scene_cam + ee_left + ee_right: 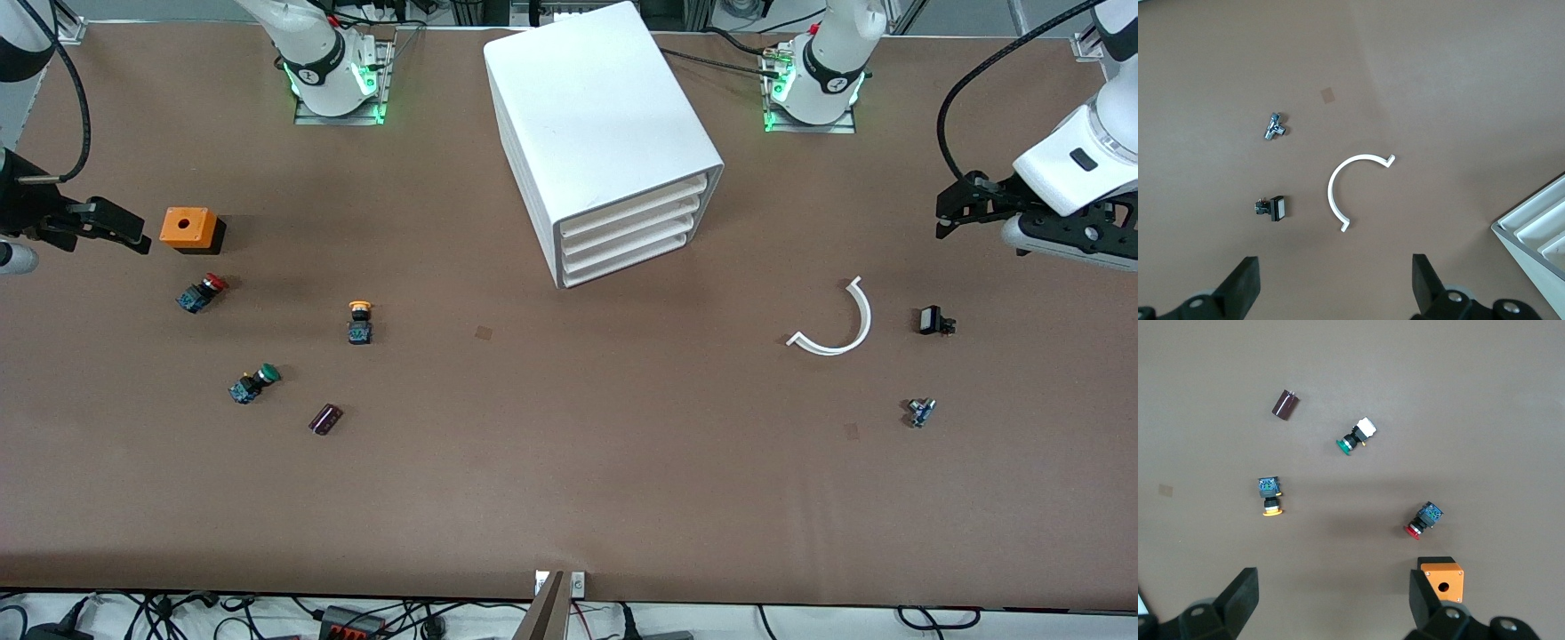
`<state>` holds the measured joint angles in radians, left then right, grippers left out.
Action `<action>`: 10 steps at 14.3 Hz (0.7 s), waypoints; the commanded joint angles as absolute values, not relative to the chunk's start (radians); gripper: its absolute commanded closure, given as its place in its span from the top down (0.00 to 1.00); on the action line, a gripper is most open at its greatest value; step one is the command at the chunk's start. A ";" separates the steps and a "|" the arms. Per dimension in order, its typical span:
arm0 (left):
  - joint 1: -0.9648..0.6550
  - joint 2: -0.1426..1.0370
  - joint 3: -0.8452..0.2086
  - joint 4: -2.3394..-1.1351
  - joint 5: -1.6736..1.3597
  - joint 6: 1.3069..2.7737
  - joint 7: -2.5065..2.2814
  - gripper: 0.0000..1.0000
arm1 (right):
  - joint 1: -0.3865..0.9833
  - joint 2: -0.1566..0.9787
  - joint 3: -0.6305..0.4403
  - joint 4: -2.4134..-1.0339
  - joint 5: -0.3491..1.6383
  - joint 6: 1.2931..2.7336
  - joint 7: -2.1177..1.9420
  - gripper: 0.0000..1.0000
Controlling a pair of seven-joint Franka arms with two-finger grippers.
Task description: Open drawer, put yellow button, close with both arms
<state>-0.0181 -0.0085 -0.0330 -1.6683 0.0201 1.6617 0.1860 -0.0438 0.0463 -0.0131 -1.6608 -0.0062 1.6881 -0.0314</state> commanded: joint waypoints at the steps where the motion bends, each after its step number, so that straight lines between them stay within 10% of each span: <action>1: -0.009 -0.018 -0.034 -1.658 0.003 1.638 0.199 1.00 | -0.035 0.064 0.000 -1.663 -0.014 1.686 -0.038 1.00; 10: -0.018 -0.002 -0.035 -1.657 -0.158 1.556 0.063 1.00 | 0.024 0.192 0.000 -1.661 -0.005 1.726 -0.034 1.00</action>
<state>-0.0162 -0.0079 -0.0330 -1.6674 -0.0840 1.6126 0.1052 0.0060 0.1544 -0.0007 -1.6652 -0.0058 1.7125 -0.0316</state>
